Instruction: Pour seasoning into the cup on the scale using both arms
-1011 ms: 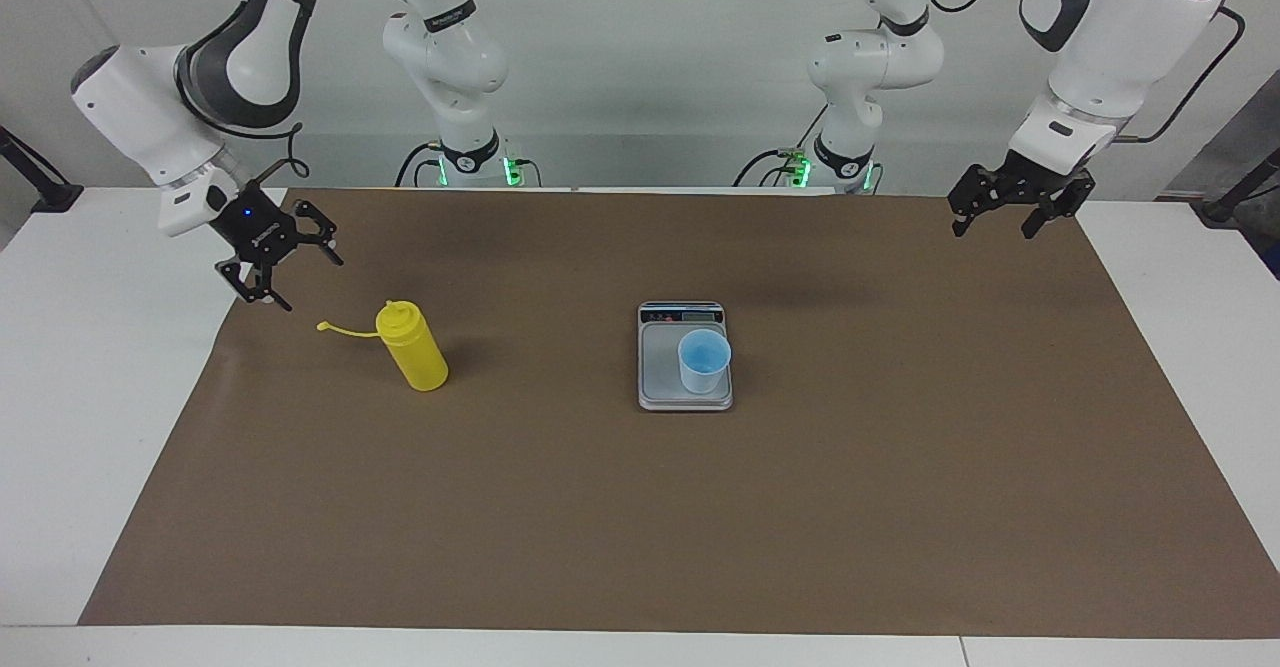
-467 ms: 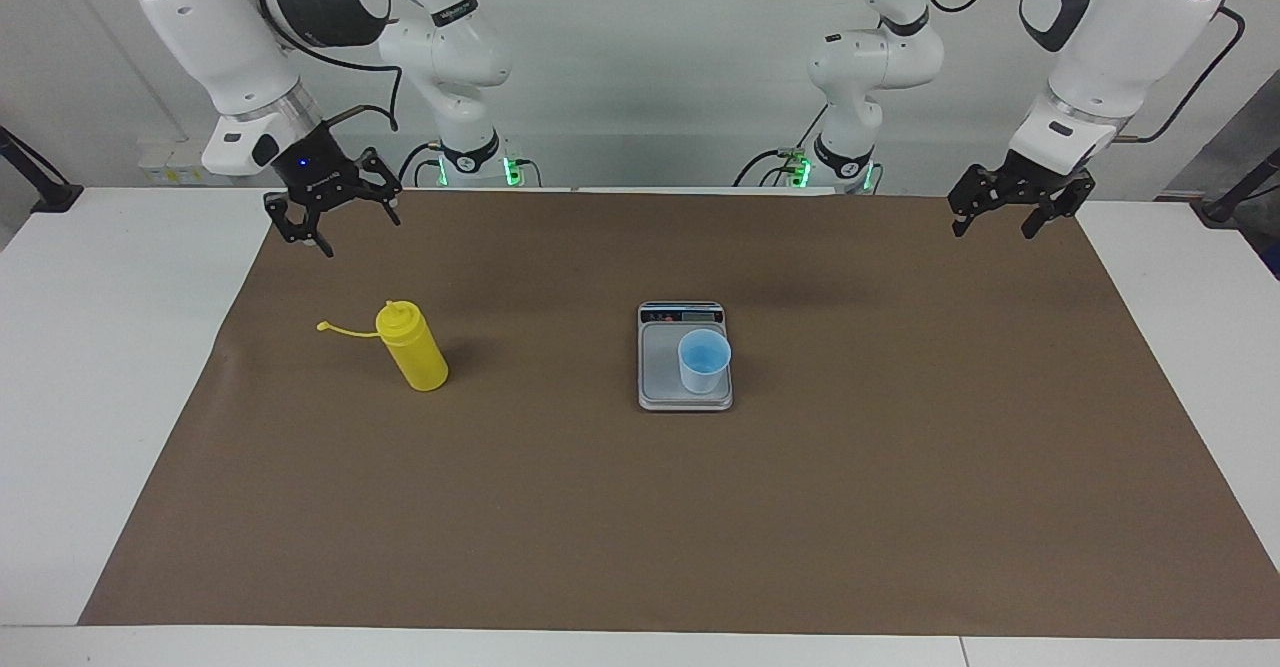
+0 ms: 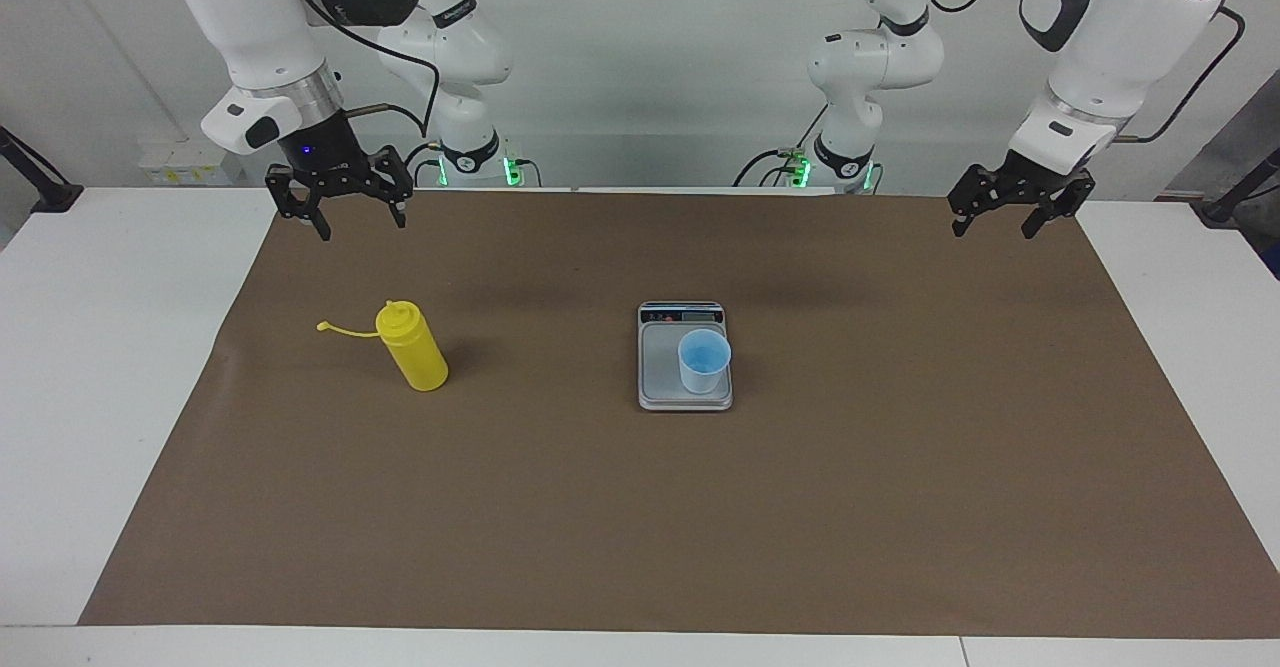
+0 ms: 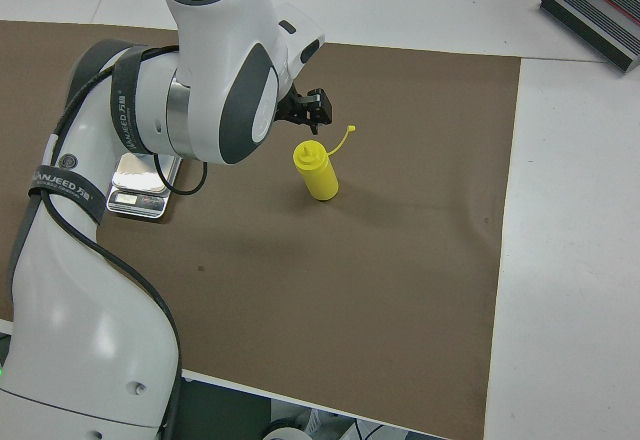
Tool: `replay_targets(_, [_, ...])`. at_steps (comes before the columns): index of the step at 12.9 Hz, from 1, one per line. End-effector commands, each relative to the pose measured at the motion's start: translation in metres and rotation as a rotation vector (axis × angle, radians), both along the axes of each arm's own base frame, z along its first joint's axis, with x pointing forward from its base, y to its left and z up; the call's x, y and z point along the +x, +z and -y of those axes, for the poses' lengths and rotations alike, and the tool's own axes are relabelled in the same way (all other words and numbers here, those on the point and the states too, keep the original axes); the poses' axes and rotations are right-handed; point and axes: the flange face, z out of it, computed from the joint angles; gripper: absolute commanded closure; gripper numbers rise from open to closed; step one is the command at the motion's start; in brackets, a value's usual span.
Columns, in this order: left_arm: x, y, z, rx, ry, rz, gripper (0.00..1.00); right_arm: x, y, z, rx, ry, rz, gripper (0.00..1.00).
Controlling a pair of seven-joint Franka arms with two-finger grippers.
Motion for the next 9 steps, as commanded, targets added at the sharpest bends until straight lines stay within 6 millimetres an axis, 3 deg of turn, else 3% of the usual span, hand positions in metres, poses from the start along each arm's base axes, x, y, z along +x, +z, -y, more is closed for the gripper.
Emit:
replay_targets(1, [-0.004,0.002,-0.003,0.004,0.012,-0.001,0.0,0.015,0.005,-0.013,-0.052,-0.137,0.021,0.0])
replay_targets(9, [-0.004,0.002,-0.003,0.003,0.013,-0.001,0.0,0.044,0.035,-0.007,-0.115,-0.189,0.02,0.0])
